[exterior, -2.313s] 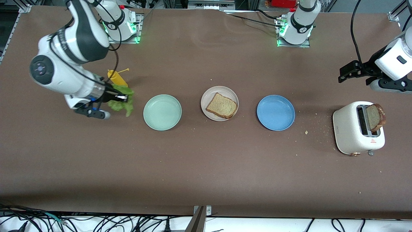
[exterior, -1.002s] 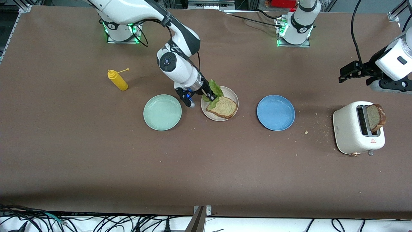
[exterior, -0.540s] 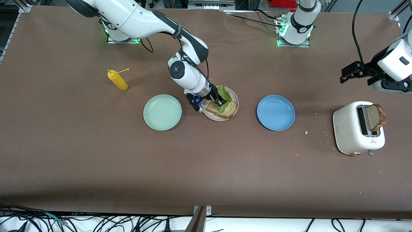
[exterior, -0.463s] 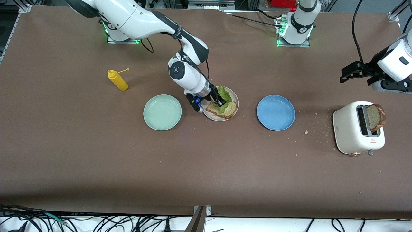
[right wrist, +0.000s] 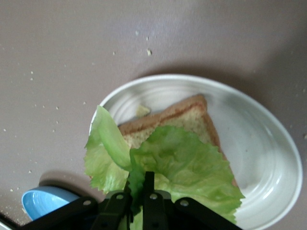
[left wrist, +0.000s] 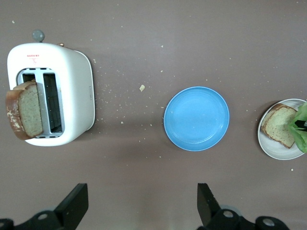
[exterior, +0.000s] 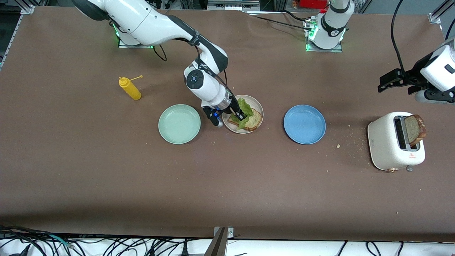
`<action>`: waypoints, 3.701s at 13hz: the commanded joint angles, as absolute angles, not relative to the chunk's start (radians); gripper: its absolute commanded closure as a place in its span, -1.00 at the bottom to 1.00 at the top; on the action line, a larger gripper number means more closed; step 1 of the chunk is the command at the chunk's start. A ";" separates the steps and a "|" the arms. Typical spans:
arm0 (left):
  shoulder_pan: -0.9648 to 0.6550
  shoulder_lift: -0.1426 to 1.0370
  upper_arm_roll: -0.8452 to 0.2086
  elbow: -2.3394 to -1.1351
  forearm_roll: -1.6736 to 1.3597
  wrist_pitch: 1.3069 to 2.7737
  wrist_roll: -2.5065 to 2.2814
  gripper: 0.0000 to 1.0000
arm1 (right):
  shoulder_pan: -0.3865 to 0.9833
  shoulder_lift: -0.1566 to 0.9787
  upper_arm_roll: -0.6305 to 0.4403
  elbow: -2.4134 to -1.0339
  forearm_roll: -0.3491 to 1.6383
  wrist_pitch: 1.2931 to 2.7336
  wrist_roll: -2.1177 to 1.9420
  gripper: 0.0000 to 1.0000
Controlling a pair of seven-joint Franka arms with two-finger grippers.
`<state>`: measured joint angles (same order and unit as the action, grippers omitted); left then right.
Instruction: Make sandwich in beige plate with both arms
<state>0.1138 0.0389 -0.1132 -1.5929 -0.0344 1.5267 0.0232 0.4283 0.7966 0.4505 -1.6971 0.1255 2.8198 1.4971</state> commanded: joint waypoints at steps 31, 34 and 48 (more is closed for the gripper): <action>0.124 0.040 -0.117 -1.585 -0.043 1.503 0.029 -1.00 | 0.153 0.199 -0.067 -1.667 -0.011 1.824 0.057 -1.00; 0.124 0.040 -0.117 -1.585 -0.043 1.503 0.029 -1.00 | 0.155 0.189 -0.107 -1.622 -0.014 1.720 -0.006 -1.00; 0.120 0.040 -0.121 -1.585 -0.046 1.503 0.029 -1.00 | 0.155 0.179 -0.146 -1.572 -0.018 1.663 0.003 -1.00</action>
<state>0.1195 0.0447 -0.1191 -1.5911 -0.0344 1.5183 0.0233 0.1480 0.1876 -0.1347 -1.5917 -0.0075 1.6831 0.0023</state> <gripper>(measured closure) 0.000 0.000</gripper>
